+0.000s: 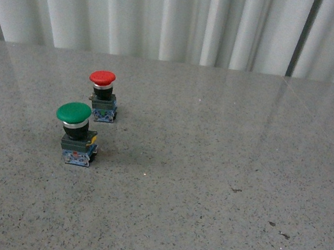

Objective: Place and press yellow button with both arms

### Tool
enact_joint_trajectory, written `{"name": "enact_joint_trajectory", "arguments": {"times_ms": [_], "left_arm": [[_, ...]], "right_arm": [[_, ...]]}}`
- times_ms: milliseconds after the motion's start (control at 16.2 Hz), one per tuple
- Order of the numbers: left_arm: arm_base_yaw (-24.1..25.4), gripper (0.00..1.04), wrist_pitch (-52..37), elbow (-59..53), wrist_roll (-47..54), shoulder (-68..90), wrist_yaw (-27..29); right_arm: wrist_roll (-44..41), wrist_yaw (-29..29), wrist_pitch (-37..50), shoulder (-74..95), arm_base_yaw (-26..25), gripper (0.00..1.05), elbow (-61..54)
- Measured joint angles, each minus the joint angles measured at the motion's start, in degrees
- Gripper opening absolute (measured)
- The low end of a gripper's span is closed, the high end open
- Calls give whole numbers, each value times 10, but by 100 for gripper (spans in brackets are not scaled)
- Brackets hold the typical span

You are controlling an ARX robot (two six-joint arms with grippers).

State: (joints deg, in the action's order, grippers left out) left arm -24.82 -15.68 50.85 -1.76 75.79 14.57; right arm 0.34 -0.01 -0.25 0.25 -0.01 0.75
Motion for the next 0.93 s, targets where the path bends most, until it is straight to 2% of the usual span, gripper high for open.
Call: {"name": "enact_joint_trajectory", "arguments": {"times_ms": [185, 370, 617, 925], "left_arm": [[-76, 29, 6, 31, -82, 114, 24], [-117, 29, -10, 33, -146, 197, 40], [-94, 29, -34, 74, -180, 294, 30], [-116, 28, -40, 102, -207, 337, 21]], "right_arm": [[0, 0, 0, 0, 0, 98, 0], [0, 0, 0, 0, 0, 98, 0], [0, 0, 0, 0, 0, 98, 0], [0, 0, 0, 0, 0, 98, 0]]}}
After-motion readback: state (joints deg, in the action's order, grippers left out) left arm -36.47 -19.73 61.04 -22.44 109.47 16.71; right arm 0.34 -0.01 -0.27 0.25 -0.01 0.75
